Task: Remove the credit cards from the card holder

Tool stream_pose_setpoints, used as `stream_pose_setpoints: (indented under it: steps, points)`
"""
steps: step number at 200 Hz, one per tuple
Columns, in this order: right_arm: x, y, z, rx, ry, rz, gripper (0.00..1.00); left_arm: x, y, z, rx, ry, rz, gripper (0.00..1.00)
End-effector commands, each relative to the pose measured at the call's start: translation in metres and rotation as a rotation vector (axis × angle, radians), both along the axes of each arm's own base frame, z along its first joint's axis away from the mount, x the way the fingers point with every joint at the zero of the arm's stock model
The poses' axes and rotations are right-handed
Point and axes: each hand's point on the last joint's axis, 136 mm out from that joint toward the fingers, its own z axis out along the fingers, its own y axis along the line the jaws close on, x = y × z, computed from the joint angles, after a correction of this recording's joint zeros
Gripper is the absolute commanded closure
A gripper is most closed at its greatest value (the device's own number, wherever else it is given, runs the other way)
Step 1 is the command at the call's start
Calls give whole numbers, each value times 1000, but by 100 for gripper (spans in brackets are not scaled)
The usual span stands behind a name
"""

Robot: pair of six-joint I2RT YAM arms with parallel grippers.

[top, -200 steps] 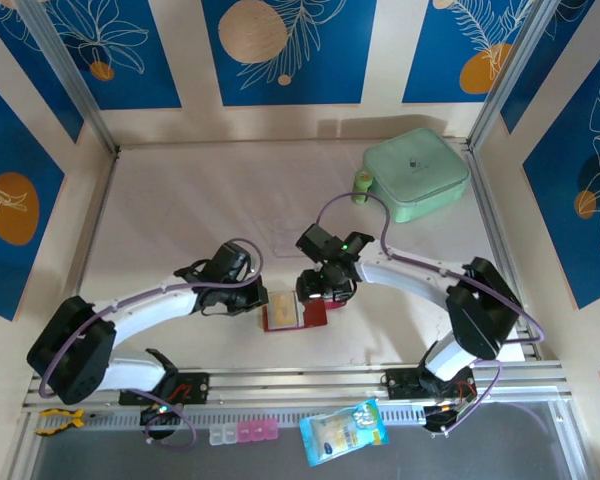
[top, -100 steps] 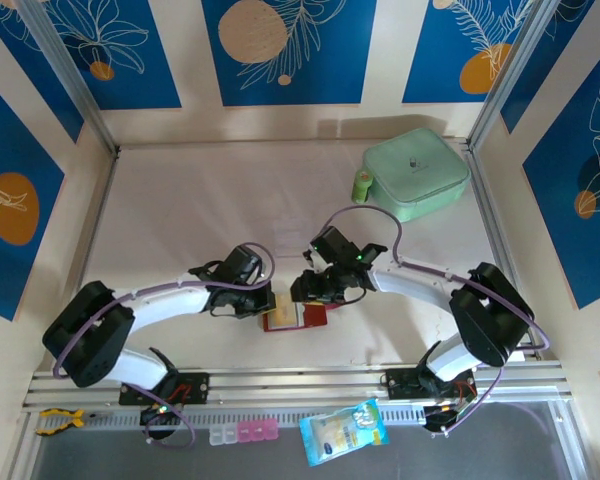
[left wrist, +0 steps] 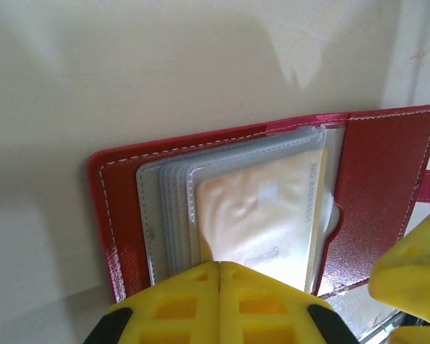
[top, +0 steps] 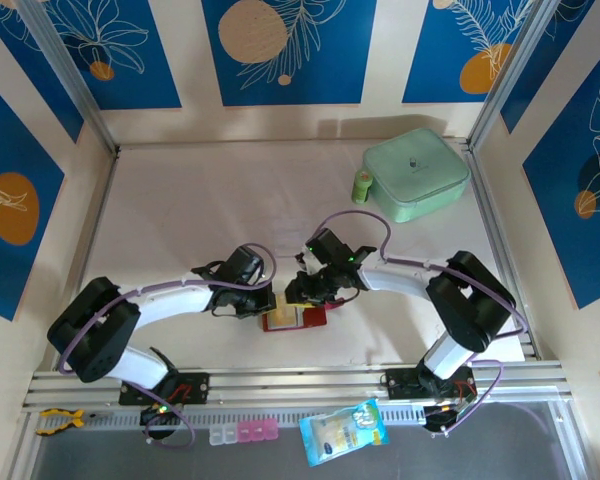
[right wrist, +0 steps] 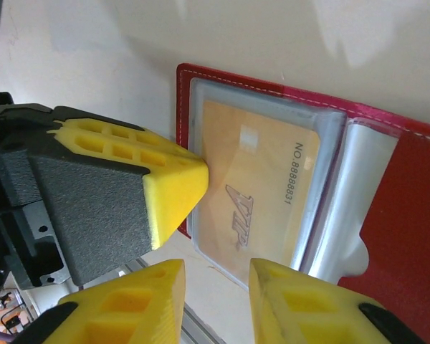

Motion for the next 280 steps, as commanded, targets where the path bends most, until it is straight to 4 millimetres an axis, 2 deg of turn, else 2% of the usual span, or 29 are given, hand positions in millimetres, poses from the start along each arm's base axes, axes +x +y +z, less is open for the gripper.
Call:
stream_pose_setpoints:
  steps: [1,48,70,89,163,238,280]
  points:
    - [-3,1,-6,12,32,13,72,-6,8,-8,57,14,-10,100]
    - [-3,-1,-20,-11,50,9,74,-3,4,-2,29,-4,-12,100]
    - [-3,-1,-23,-14,55,7,74,-2,2,6,7,-20,-8,95]
    - [-4,-2,-25,-15,57,9,75,-2,5,10,18,-24,-3,94]
    - [-4,-4,-31,-30,66,6,78,-11,10,-11,56,30,-14,100]
    - [-6,-12,-42,-76,72,-5,78,-11,12,-10,64,26,-13,100]
    - [-2,-20,-35,-111,32,-19,79,-10,11,-9,61,22,-13,100]
